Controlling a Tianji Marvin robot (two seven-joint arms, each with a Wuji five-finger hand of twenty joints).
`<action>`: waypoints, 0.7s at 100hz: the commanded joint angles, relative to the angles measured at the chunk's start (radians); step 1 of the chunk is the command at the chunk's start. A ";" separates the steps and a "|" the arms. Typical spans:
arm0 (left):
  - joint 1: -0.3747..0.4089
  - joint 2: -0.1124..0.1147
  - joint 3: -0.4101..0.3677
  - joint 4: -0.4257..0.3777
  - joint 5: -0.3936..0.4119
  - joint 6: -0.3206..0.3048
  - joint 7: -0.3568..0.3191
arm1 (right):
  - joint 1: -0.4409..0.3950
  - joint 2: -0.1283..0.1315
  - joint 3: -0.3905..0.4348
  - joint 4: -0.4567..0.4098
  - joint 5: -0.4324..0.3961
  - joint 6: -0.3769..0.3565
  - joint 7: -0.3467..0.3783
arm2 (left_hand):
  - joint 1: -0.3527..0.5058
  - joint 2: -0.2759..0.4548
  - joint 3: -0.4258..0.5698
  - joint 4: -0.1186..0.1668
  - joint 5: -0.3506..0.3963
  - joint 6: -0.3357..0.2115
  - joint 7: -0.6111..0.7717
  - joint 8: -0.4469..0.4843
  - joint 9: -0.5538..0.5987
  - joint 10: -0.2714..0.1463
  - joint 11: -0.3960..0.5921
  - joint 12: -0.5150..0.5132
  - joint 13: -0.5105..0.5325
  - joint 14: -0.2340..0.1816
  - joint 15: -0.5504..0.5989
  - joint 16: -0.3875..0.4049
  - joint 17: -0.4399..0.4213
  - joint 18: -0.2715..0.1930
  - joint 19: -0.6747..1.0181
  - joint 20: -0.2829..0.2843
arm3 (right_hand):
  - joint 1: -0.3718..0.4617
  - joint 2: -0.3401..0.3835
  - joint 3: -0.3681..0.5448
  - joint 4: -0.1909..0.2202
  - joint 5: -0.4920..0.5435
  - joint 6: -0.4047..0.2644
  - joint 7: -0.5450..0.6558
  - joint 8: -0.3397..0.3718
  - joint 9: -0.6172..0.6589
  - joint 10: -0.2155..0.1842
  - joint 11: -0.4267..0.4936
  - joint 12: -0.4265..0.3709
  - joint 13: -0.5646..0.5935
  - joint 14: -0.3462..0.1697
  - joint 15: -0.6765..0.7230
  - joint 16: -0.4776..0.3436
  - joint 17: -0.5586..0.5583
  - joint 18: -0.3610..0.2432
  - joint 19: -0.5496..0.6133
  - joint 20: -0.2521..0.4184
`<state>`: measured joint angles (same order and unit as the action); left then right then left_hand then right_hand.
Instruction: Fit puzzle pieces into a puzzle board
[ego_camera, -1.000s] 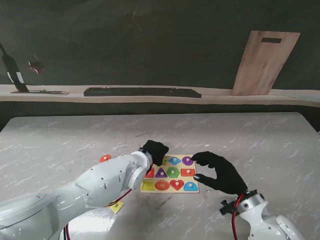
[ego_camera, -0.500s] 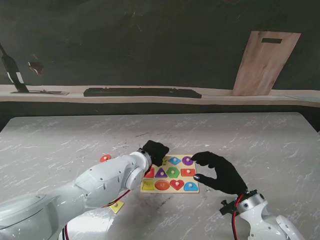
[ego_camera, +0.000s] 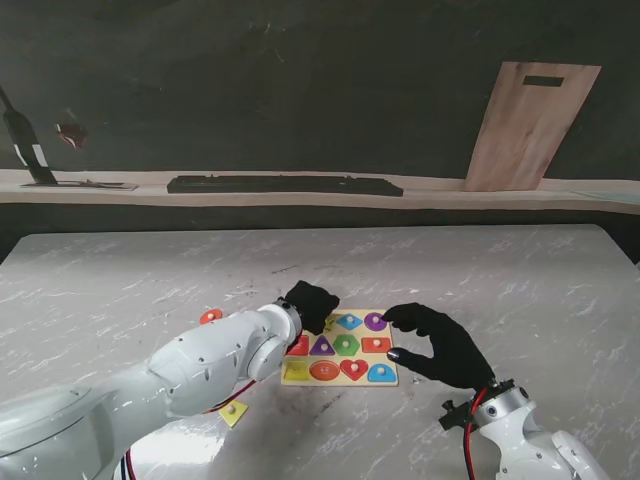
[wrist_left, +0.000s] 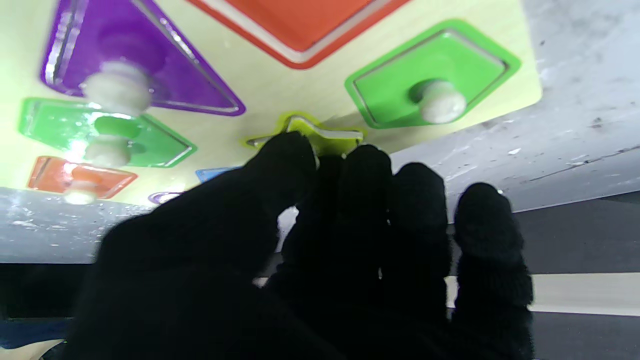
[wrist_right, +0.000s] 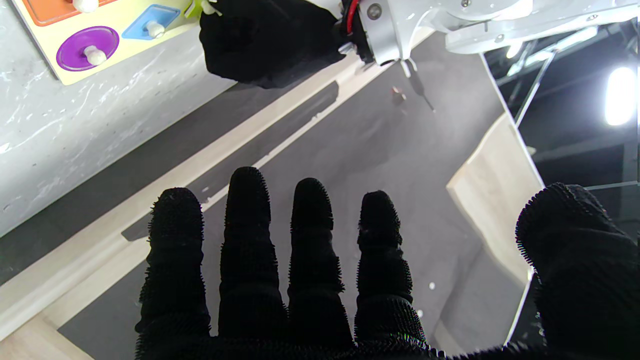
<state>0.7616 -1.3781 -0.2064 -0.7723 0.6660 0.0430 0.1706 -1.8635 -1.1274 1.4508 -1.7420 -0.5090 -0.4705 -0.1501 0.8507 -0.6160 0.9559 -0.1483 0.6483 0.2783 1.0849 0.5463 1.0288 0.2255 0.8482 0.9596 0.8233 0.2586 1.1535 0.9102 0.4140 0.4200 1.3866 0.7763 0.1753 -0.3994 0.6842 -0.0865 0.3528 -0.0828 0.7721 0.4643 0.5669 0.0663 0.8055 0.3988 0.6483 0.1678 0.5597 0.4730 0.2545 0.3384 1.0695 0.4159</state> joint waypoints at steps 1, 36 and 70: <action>0.001 0.005 0.006 0.009 0.001 -0.006 -0.005 | -0.006 -0.004 -0.003 -0.002 -0.003 -0.004 0.000 | 0.012 0.006 0.038 0.077 0.001 -0.093 0.031 0.020 -0.009 0.007 0.021 0.026 -0.007 -0.029 0.016 0.014 -0.012 0.066 0.004 0.020 | 0.014 0.023 -0.023 0.041 0.000 -0.008 0.007 -0.014 -0.008 0.005 0.019 0.010 -0.004 -0.028 0.012 0.015 -0.015 -0.017 0.006 0.013; 0.005 0.010 0.002 0.001 0.005 -0.007 -0.002 | -0.007 -0.004 -0.002 -0.002 -0.003 -0.004 0.000 | 0.011 0.007 0.040 0.077 -0.001 -0.103 0.029 0.027 -0.010 0.004 0.017 0.033 -0.009 -0.031 0.015 0.019 -0.015 0.064 0.003 0.020 | 0.013 0.023 -0.022 0.041 0.001 -0.008 0.007 -0.014 -0.009 0.005 0.019 0.010 -0.005 -0.028 0.011 0.015 -0.016 -0.017 0.005 0.012; 0.006 0.002 0.003 0.017 0.001 -0.021 0.011 | -0.007 -0.004 -0.002 -0.002 -0.004 -0.004 -0.001 | 0.021 0.021 0.024 0.070 -0.012 -0.134 0.021 0.034 -0.020 -0.006 0.009 0.039 -0.022 -0.035 0.004 0.021 -0.027 0.055 -0.003 0.018 | 0.013 0.023 -0.022 0.041 0.001 -0.008 0.008 -0.014 -0.008 0.005 0.019 0.009 -0.005 -0.028 0.011 0.015 -0.016 -0.018 0.006 0.012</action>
<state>0.7631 -1.3746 -0.2066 -0.7675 0.6701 0.0281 0.1847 -1.8640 -1.1274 1.4517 -1.7415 -0.5096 -0.4714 -0.1505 0.8411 -0.6163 0.9559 -0.1476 0.6401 0.2543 1.0866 0.5718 1.0272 0.2167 0.8487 0.9767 0.8225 0.2543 1.1533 0.9116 0.4009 0.4200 1.3859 0.7763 0.1753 -0.3994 0.6842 -0.0865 0.3528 -0.0828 0.7721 0.4643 0.5669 0.0663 0.8055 0.4025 0.6483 0.1678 0.5598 0.4730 0.2545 0.3384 1.0695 0.4159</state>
